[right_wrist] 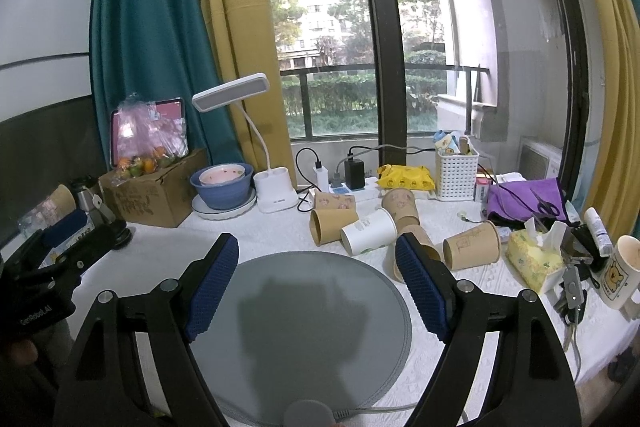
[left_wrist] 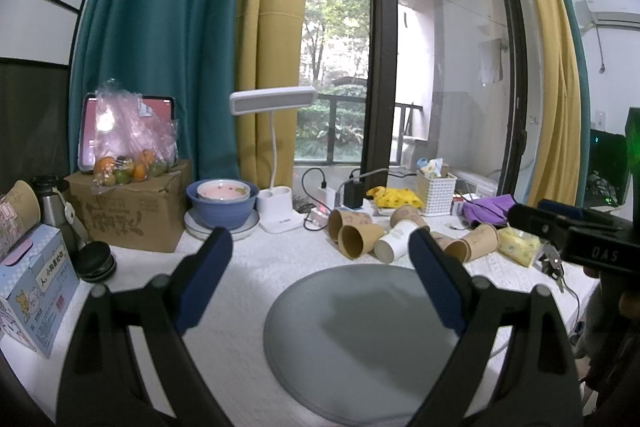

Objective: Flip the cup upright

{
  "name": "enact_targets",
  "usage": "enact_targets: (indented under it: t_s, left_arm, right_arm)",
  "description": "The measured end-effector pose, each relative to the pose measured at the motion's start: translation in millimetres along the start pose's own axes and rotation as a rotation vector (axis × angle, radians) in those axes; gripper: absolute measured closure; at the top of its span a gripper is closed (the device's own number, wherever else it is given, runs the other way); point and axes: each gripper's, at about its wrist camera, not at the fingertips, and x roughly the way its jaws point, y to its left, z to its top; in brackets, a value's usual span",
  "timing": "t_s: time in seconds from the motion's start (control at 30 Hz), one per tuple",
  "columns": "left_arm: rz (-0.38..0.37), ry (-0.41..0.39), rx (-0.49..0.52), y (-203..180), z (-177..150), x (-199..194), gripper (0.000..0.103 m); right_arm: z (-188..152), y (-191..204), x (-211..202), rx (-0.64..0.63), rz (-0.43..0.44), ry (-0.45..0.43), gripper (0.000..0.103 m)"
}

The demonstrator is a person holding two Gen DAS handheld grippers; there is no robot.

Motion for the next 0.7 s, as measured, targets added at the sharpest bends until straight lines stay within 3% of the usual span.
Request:
enact_targets:
  t_s: [0.43,0.7]
  left_arm:
    - [-0.007,0.025,0.006,-5,-4,8,0.012]
    - [-0.050,0.133,0.057,-24,-9,57,0.012]
  right_arm:
    - [-4,-4,6,0.007,0.008,0.017,0.020]
    - [-16,-35,42,0.063,0.000,0.085,0.020]
